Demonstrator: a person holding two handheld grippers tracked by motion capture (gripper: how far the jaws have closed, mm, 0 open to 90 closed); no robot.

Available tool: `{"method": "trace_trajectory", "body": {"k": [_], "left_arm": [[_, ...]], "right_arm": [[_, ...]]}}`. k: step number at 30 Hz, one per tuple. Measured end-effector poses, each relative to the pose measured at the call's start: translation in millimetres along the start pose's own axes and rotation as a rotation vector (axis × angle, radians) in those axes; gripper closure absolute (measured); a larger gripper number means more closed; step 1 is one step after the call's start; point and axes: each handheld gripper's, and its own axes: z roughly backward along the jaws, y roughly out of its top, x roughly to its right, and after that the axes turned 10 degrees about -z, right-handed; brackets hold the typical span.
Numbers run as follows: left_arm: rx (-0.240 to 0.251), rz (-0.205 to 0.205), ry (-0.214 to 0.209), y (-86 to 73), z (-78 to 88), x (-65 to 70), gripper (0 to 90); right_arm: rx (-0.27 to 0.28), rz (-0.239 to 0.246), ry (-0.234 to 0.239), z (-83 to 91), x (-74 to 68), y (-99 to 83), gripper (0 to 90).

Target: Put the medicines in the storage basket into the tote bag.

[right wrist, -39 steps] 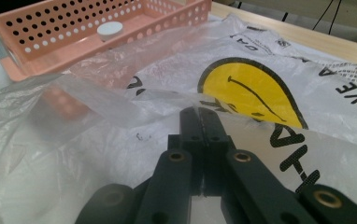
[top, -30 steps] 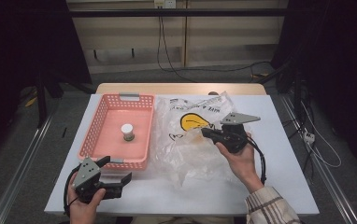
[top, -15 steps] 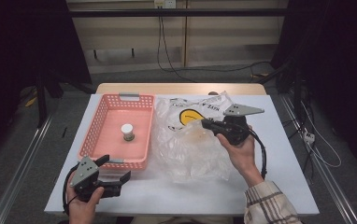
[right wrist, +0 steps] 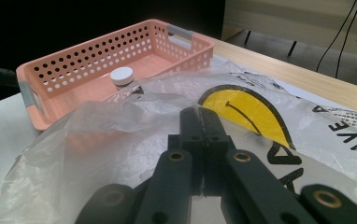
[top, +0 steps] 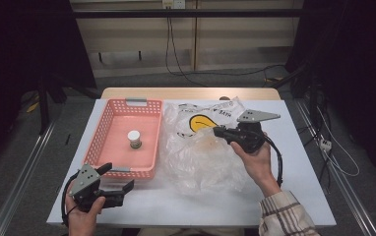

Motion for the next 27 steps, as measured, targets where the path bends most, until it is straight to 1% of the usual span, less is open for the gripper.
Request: {"method": "trace_trajectory", "body": {"k": [1, 3, 6, 7, 9, 12, 13, 15, 18, 20, 21, 23, 25, 26, 27], "left_arm": [[-0.005, -0.006, 0.001, 0.9, -0.5, -0.8, 5.9], [-0.012, -0.001, -0.006, 3.6, -1.4, -1.9, 6.3], [-0.014, -0.014, 0.005, 8.9, -1.9, -2.5, 6.1], [-0.012, -0.013, 0.006, 10.7, -2.3, -2.6, 6.0], [-0.028, -0.017, -0.016, 15.4, -3.1, -3.9, 5.9], [-0.048, -0.044, -0.017, 23.5, -5.7, -5.9, 5.7], [-0.048, -0.042, -0.020, 26.3, -7.0, -7.0, 5.8], [-0.075, -0.048, -0.051, 32.0, -11.0, -11.3, 6.4], [-0.071, -0.067, -0.055, 39.6, -13.9, -17.3, 7.2], [-0.072, -0.066, -0.067, 44.6, -17.1, -21.9, 7.7], [-0.075, -0.055, -0.074, 46.9, -19.4, -23.9, 8.6], [-0.077, -0.064, -0.078, 50.8, -24.1, -29.1, 9.4], [-0.089, -0.055, -0.068, 53.7, -29.3, -34.2, 9.4], [-0.089, -0.052, -0.065, 54.7, -32.2, -37.3, 11.5], [-0.100, -0.044, -0.061, 55.8, -35.1, -39.8, 12.5]], "right_arm": [[0.000, 0.000, 0.000, 0.0, 0.0, 0.0, 90.0], [-0.007, -0.001, 0.002, 0.8, -0.2, -0.7, 90.0], [-0.014, 0.009, 0.008, 1.2, -1.7, -1.3, 90.0], [-0.019, 0.011, 0.010, 1.5, -2.3, -1.7, 90.0], [-0.028, 0.018, 0.015, 1.7, -3.0, -2.3, 90.0], [-0.033, 0.020, 0.018, 2.4, -3.5, -3.8, 90.0], [-0.034, 0.022, 0.018, 2.7, -3.5, -4.2, 90.0], [-0.034, 0.021, 0.020, 2.9, -3.0, -4.6, 90.0], [-0.034, 0.018, 0.019, 2.7, -2.6, -4.9, 90.0], [-0.036, 0.020, 0.018, 2.0, -2.9, -5.0, 90.0], [-0.036, 0.020, 0.019, 1.5, -3.4, -5.0, 90.0], [-0.032, 0.015, 0.020, 1.6, -3.4, -4.8, 90.0], [-0.032, 0.016, 0.019, 1.7, -3.4, -4.8, 90.0], [-0.034, 0.017, 0.019, 1.9, -3.0, -5.1, 90.0], [-0.034, 0.017, 0.019, 1.8, -2.8, -5.3, 90.0]]}}
